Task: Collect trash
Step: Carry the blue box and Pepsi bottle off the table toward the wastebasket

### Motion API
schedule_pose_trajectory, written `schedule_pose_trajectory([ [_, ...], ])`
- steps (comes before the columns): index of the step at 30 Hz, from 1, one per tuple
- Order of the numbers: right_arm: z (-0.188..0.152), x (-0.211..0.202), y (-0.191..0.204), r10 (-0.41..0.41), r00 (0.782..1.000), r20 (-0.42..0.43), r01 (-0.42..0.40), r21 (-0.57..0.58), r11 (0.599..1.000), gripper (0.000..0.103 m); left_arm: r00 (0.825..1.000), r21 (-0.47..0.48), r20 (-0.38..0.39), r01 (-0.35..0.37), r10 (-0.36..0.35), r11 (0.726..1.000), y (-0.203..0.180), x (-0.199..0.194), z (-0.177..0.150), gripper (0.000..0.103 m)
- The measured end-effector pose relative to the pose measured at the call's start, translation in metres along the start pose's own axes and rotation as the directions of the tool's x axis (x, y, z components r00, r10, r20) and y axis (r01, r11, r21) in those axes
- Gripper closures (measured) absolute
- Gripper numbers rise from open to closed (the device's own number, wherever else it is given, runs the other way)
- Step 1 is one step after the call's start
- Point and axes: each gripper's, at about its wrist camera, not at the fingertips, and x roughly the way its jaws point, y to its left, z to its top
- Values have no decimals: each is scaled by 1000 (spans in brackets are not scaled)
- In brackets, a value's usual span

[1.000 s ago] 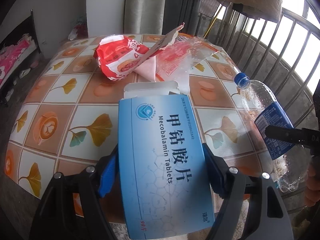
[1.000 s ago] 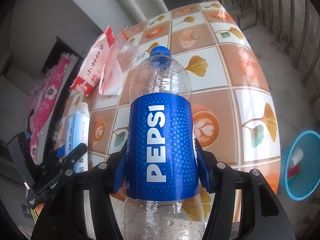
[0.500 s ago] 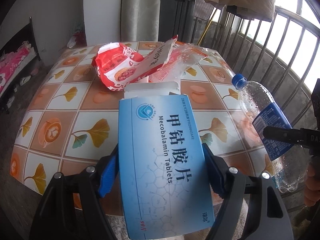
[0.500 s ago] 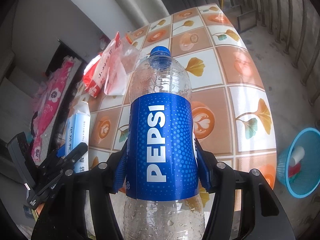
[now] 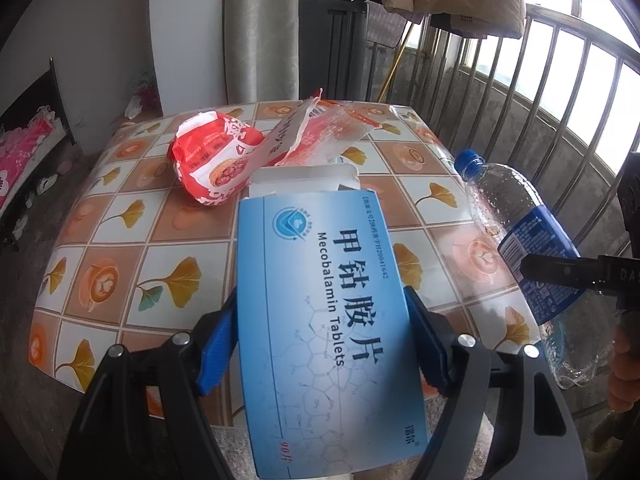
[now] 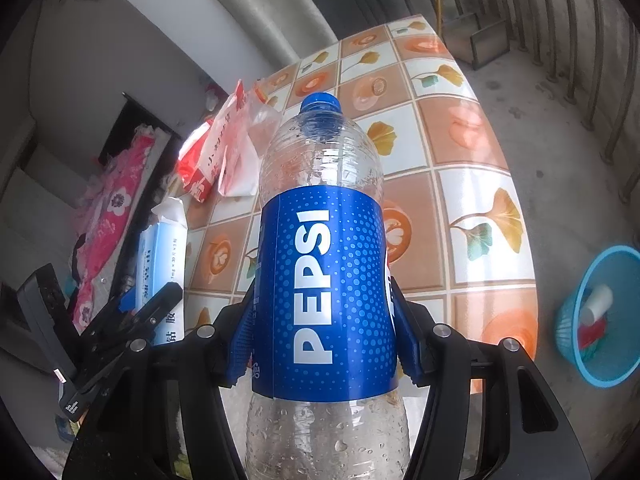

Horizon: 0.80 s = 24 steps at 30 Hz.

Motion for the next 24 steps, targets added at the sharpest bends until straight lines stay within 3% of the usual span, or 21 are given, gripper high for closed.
schedule_pose_trajectory([
  [24,-14,-44,-33,8,997,71,-13,73,997,48,996,139,60,56,-65,989,-61,-15,14,29],
])
